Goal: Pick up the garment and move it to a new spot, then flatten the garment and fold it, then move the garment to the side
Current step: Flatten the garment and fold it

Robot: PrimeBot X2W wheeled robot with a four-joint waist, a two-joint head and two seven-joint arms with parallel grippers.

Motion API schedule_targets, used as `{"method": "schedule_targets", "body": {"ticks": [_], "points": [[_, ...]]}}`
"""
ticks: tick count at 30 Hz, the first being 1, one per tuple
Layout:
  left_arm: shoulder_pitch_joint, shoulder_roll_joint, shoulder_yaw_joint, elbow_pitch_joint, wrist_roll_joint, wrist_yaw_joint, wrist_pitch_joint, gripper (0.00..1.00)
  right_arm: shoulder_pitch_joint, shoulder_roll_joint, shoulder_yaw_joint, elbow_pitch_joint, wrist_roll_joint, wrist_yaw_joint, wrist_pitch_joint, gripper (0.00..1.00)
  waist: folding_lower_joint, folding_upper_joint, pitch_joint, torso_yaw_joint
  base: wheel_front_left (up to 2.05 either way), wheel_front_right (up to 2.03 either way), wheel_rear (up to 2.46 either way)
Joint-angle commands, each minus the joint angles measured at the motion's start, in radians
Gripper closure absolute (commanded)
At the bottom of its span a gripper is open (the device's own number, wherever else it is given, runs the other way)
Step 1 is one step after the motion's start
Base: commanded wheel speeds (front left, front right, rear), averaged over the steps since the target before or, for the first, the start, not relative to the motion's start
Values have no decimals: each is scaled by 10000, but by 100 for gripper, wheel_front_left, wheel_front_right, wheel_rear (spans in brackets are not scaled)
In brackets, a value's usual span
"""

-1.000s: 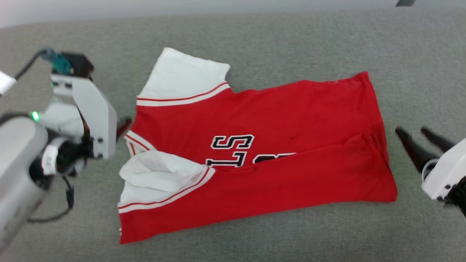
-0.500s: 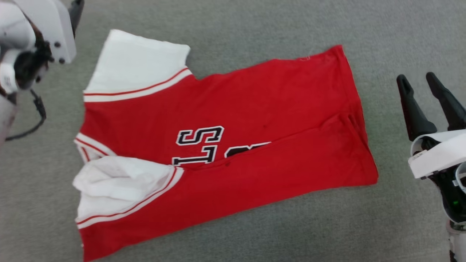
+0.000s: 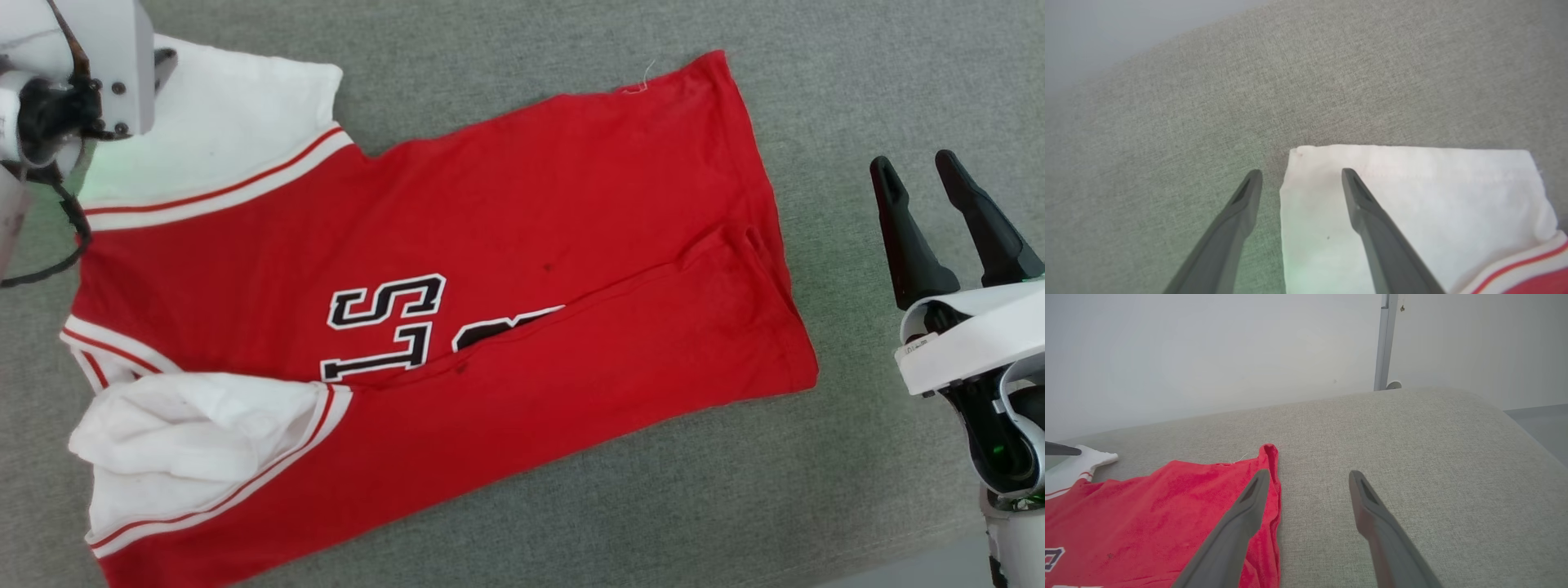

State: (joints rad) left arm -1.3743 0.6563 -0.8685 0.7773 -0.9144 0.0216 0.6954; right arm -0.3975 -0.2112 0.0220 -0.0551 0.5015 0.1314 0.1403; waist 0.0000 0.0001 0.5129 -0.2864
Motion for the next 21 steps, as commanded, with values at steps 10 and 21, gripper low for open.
{"method": "schedule_targets", "body": {"ticks": [10, 21], "points": [[-3, -139, -168, 532, -183, -16, 715, 0, -96, -43, -9, 171, 174, -17, 71, 0, 0, -1, 42, -72, 0, 0, 0], [-143, -698, 135, 1127, -510, -63, 99, 100, -711, 77, 341, 332, 363, -17, 1245, 0, 0, -1, 253, -10, 0, 0, 0]]}}
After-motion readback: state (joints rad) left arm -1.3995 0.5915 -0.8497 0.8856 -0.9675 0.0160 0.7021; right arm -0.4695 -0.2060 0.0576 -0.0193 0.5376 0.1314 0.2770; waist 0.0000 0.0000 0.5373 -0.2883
